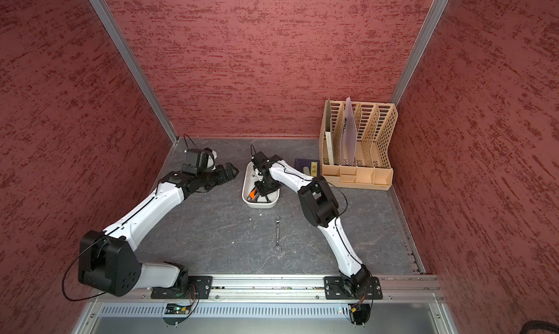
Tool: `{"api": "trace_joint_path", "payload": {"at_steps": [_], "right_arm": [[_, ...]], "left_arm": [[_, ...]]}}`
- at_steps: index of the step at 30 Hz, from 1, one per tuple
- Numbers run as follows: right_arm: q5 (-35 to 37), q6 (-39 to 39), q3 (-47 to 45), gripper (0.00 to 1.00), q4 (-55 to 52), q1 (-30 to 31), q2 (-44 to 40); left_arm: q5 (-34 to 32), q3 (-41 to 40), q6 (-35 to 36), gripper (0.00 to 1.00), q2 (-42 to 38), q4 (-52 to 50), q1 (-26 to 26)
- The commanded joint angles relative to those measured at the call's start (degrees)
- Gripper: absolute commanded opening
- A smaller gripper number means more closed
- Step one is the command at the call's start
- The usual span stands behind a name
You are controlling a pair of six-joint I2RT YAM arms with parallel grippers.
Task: Take out the wrench from the storage box
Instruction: Pick up the wrench from the storage box.
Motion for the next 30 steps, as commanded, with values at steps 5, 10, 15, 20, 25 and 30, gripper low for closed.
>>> {"api": "trace_joint_path", "payload": {"at_steps": [5, 10, 15, 20, 25, 30], "right_arm": [[7.84, 0.04, -2.01, 0.25, 1.92, 0.26, 1.56], [8.59, 2.74, -4.21, 0.12, 4.61, 0.34, 0.73], [7.09, 5.49, -6.83, 0.02, 7.81, 0.21, -1.78], [4.92, 7.26, -7.05, 0.00, 8.92, -0.16, -3.58], [3.16, 9.03, -6.58, 0.00, 9.51, -0.54, -5.38], [1.27, 10.34, -6.64, 0.00, 10.16, -0.89, -5.84]], "left_arm": [[-0.03, -0.21, 0.31, 1.00, -0.43, 1.09, 0.90], [-0.13, -0.20, 0.33, 1.00, -0.45, 1.03, 1.01], [-0.12, -0.06, 0.35, 1.00, -0.35, 1.16, 1.19], [-0.08, -0.15, 0.39, 1.00, -0.52, 1.12, 1.16], [-0.11, -0.37, 0.45, 1.00, -0.72, 1.02, 1.27], [-0.13, -0.35, 0.49, 1.00, -0.96, 1.18, 1.37]]}}
